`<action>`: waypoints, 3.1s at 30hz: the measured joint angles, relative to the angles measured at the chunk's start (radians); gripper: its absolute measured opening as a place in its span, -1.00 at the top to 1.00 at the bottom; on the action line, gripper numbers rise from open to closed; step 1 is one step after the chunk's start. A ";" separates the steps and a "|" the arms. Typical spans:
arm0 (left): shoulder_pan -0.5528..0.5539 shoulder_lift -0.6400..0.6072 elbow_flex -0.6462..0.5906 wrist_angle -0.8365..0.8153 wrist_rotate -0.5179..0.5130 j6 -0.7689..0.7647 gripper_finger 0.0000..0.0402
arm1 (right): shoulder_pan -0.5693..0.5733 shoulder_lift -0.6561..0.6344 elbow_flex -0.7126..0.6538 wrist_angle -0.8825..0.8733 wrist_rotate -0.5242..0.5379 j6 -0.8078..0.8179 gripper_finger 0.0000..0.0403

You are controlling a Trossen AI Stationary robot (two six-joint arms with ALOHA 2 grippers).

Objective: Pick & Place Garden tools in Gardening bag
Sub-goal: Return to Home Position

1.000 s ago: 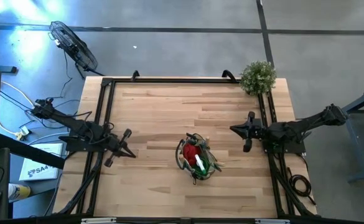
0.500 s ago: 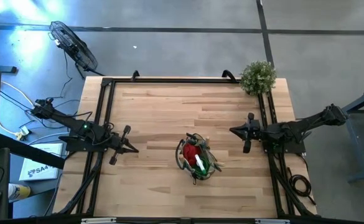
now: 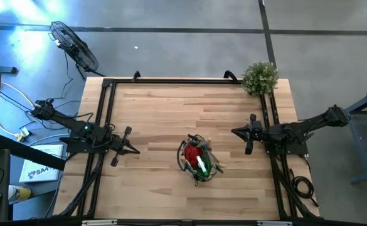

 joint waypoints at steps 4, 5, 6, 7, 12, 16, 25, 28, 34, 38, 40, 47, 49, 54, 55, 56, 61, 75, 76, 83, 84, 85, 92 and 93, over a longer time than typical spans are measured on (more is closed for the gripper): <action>0.000 0.000 0.000 0.000 0.000 0.000 1.00 | 0.001 0.000 0.000 0.000 0.000 0.000 0.98; 0.000 0.000 0.000 0.000 0.000 0.000 1.00 | 0.003 0.000 0.000 0.000 0.000 0.000 0.98; 0.000 0.000 0.000 0.000 0.000 0.000 1.00 | 0.003 0.000 0.000 0.000 -0.001 0.000 0.98; 0.000 0.000 0.000 0.000 0.001 0.000 1.00 | 0.003 0.000 0.000 0.000 -0.003 0.000 0.98; 0.000 0.000 0.000 0.000 0.000 0.000 1.00 | 0.002 0.000 0.000 0.001 -0.001 0.000 0.98; 0.000 -0.002 0.000 0.000 0.000 0.001 1.00 | 0.003 -0.005 0.000 0.001 -0.001 -0.001 0.98; 0.000 -0.096 0.000 -0.003 0.001 0.001 1.00 | 0.003 -0.062 0.000 0.001 0.000 -0.001 0.98; 0.000 -0.191 0.000 -0.002 0.000 0.001 1.00 | 0.003 -0.099 0.000 0.001 0.000 -0.001 0.98; 0.000 -0.225 0.025 0.009 0.002 0.002 1.00 | 0.003 -0.220 0.000 0.001 0.001 -0.001 0.98; 0.000 -0.227 0.035 0.024 -0.008 0.003 1.00 | 0.002 -0.269 0.000 0.003 0.002 -0.002 0.98; 0.000 -0.226 0.035 0.027 -0.008 0.003 1.00 | 0.002 -0.271 0.000 0.034 0.002 -0.001 0.98; 0.000 -0.226 0.037 -0.036 -0.007 0.002 1.00 | 0.003 -0.265 0.000 0.031 0.001 -0.001 0.98; 0.000 -0.226 0.037 -0.055 -0.008 0.002 1.00 | 0.003 -0.264 0.000 0.030 0.001 -0.001 0.98; 0.000 -0.226 0.040 -0.063 -0.008 0.002 1.00 | 0.003 -0.263 0.000 0.029 0.000 -0.001 0.98; 0.000 -0.226 0.040 -0.064 -0.008 0.002 1.00 | 0.003 -0.263 0.000 0.029 0.000 -0.001 0.98; 0.000 -0.226 0.040 -0.064 -0.008 0.002 1.00 | 0.003 -0.263 0.000 0.029 0.000 -0.001 0.98; 0.000 -0.226 0.040 -0.066 -0.008 0.002 1.00 | 0.003 -0.263 0.000 0.029 0.000 -0.001 0.98; 0.000 -0.226 0.041 -0.066 -0.009 0.001 1.00 | 0.003 -0.263 0.000 0.031 0.000 -0.001 0.98; 0.000 -0.226 0.041 -0.066 -0.009 0.001 1.00 | 0.003 -0.263 0.000 0.031 0.000 -0.001 0.98; 0.000 -0.226 0.041 -0.066 -0.010 0.001 1.00 | 0.003 -0.263 0.000 0.031 0.000 -0.001 0.98; 0.000 -0.226 0.041 -0.066 -0.010 0.001 1.00 | 0.002 -0.263 0.000 0.031 0.000 -0.001 0.98; 0.000 -0.226 0.041 -0.066 -0.010 0.001 1.00 | 0.003 -0.263 0.000 0.031 0.000 -0.001 0.98; 0.000 -0.226 0.042 -0.066 -0.010 0.001 1.00 | 0.003 -0.263 0.000 0.031 0.000 -0.001 0.98; 0.000 -0.226 0.042 -0.066 -0.010 0.001 1.00 | 0.003 -0.263 0.000 0.031 0.000 -0.001 0.98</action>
